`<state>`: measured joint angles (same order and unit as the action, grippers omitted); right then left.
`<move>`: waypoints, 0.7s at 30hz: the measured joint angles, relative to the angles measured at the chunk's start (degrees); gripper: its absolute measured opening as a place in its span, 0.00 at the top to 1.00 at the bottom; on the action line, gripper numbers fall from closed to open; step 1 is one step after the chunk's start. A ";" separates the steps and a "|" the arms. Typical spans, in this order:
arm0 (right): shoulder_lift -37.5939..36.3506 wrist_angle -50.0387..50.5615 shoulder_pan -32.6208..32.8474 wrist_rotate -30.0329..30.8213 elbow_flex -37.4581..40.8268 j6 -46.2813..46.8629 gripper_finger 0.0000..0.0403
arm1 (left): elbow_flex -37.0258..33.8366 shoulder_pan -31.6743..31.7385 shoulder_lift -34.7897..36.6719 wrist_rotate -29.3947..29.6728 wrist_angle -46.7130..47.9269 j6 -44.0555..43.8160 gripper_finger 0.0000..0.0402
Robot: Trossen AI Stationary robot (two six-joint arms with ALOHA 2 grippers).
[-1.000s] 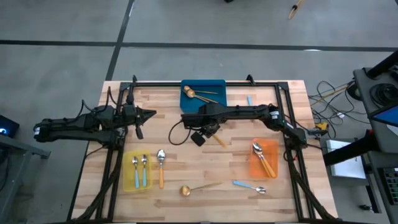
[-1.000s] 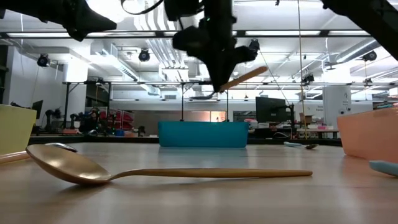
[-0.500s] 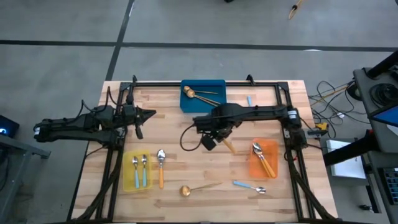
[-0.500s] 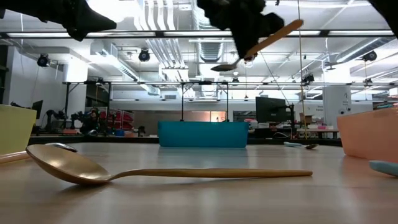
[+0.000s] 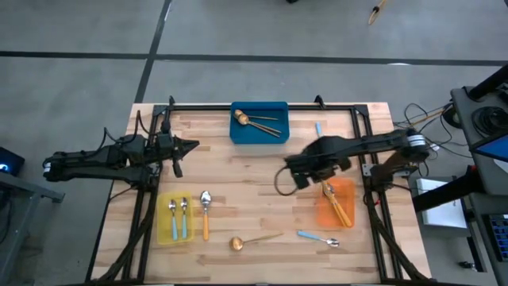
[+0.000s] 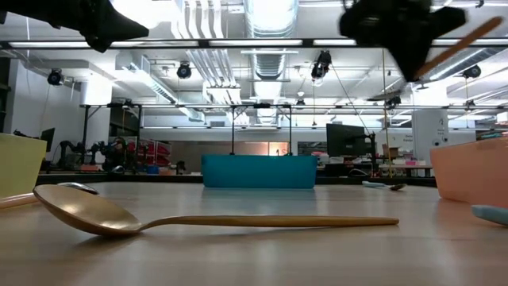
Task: Sort silverware by color (type)
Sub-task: Put the orange spoon into the orange bin
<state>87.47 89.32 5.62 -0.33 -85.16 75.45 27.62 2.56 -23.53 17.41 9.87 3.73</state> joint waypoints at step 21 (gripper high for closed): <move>-15.02 -19.59 12.07 -11.79 30.72 19.05 0.93 | 0.00 0.00 -0.02 0.00 0.00 0.20 1.00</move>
<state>72.44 69.72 17.69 -12.13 -54.44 94.50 27.62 2.56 -23.55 17.41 9.87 3.92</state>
